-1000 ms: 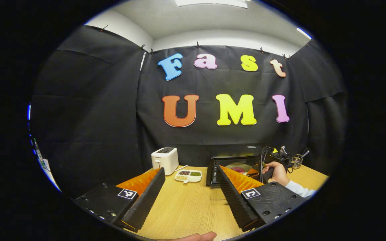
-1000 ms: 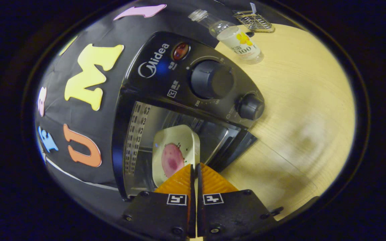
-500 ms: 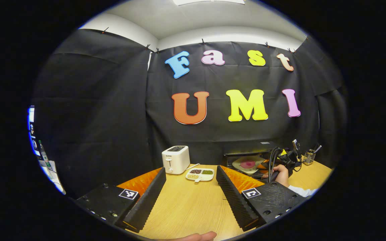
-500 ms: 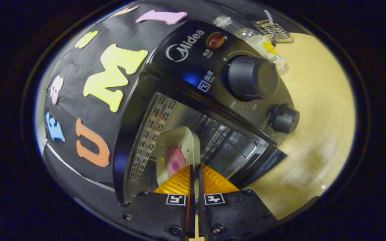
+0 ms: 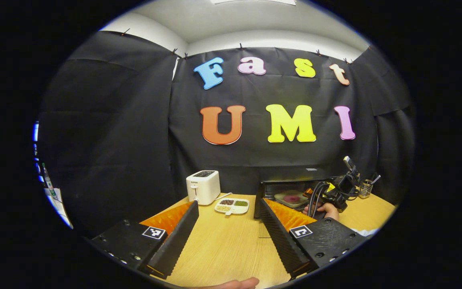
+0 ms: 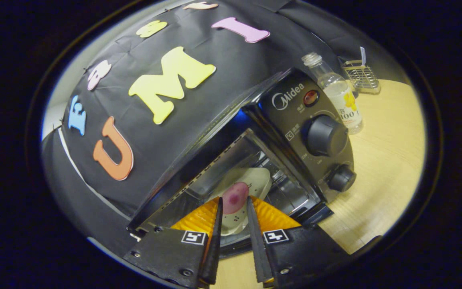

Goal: Open the electric oven with the left hand, put the food in, and close the electric oven.

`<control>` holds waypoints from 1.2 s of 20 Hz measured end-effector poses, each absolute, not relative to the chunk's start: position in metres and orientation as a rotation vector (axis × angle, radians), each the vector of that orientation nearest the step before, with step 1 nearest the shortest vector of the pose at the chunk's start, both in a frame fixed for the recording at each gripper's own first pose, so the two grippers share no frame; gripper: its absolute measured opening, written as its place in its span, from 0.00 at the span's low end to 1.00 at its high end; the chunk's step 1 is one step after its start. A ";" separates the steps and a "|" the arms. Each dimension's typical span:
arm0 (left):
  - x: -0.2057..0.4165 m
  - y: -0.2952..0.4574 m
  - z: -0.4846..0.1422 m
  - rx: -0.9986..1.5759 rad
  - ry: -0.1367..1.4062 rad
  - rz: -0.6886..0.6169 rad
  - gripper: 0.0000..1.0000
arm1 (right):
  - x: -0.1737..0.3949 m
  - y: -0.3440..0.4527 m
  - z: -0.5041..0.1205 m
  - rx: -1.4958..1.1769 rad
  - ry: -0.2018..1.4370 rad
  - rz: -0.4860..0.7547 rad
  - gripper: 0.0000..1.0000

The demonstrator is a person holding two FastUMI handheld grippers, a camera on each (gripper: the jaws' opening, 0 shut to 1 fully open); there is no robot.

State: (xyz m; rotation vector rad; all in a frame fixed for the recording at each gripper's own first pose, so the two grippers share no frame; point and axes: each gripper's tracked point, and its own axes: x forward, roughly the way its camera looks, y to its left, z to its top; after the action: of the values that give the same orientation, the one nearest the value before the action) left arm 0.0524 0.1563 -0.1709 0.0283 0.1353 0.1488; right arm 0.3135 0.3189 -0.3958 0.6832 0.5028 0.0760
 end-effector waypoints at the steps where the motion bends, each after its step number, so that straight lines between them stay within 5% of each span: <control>1: 0.048 0.157 -0.166 0.050 0.122 0.159 0.96 | 0.307 0.318 -0.390 0.657 0.492 0.087 0.35; 6: 0.042 0.143 -0.161 0.107 0.106 0.163 0.96 | 0.272 0.323 -0.349 0.530 0.416 0.186 0.79; 7: 0.041 0.142 -0.162 0.106 0.114 0.158 0.96 | 0.263 0.322 -0.339 0.496 0.401 0.209 0.82; 8: 0.040 0.142 -0.163 0.105 0.122 0.160 0.96 | 0.254 0.317 -0.328 0.460 0.380 0.223 0.80; 14: 0.034 0.133 -0.175 0.101 0.173 0.147 0.96 | 0.196 0.291 -0.262 0.291 0.296 0.278 1.00; 24: 0.040 0.069 -0.207 0.033 0.264 0.005 0.96 | 0.106 0.215 -0.175 0.087 0.222 0.307 0.95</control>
State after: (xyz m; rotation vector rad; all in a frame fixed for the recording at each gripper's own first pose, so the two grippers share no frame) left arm 0.0399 0.0691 -0.2070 0.0329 0.2640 0.0051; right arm 0.1063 0.2154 -0.1749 0.0875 0.2224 0.3067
